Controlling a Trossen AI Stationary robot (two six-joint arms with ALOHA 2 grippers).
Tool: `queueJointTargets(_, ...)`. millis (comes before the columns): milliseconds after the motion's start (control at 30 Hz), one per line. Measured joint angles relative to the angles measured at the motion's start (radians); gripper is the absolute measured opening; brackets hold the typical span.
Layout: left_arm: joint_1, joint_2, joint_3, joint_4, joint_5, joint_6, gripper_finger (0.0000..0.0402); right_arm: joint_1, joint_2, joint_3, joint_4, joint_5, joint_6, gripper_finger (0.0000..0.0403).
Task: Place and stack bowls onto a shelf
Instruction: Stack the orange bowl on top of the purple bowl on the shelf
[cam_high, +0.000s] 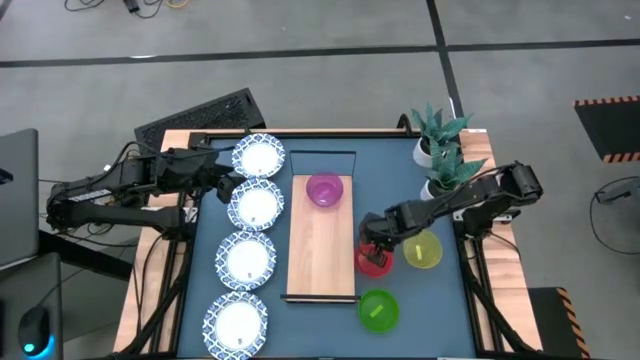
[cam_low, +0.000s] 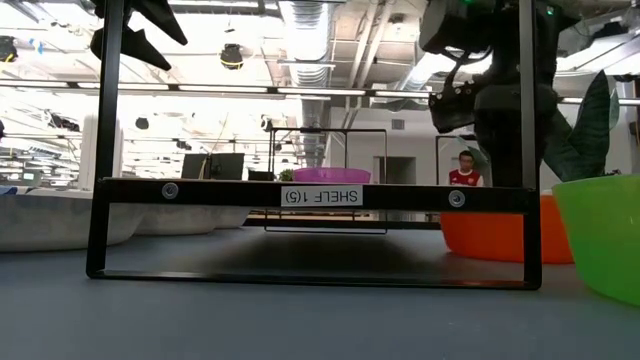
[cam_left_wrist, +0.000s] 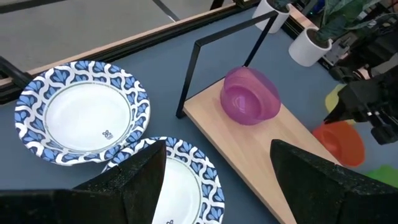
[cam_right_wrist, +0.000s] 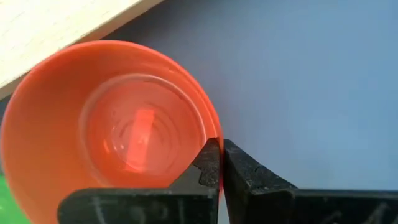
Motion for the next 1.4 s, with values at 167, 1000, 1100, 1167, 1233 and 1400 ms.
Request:
queueJointTargets(167,0.0,0.0,0.0,0.0,0.0,0.0,0.0272,-0.034,-0.038,0.074,-0.145,0.006,-0.042,0.0023)
queueJointTargets(1000,0.0,0.0,0.0,-0.009,0.001,-0.007,0.0272,-0.438,0.051,0.672,-0.301,-0.047,-0.02,0.0023)
queueJointTargets(1100,0.0,0.0,0.0,-0.01,0.002,-0.007,0.0272,-0.437,0.133,0.732,-0.317,-0.073,-0.044,0.0023)
queueJointTargets(1167,0.0,0.0,0.0,-0.015,0.002,-0.007,0.0272,-0.437,0.175,0.758,-0.326,-0.077,-0.064,0.0023)
queueJointTargets(1233,0.0,0.0,0.0,-0.023,0.002,-0.007,0.0272,-0.437,0.211,0.771,-0.333,-0.079,-0.074,0.0023)
queueJointTargets(1400,0.0,0.0,0.0,-0.031,0.003,-0.007,0.0272,-0.461,0.273,0.773,-0.313,-0.083,-0.094,0.0023)
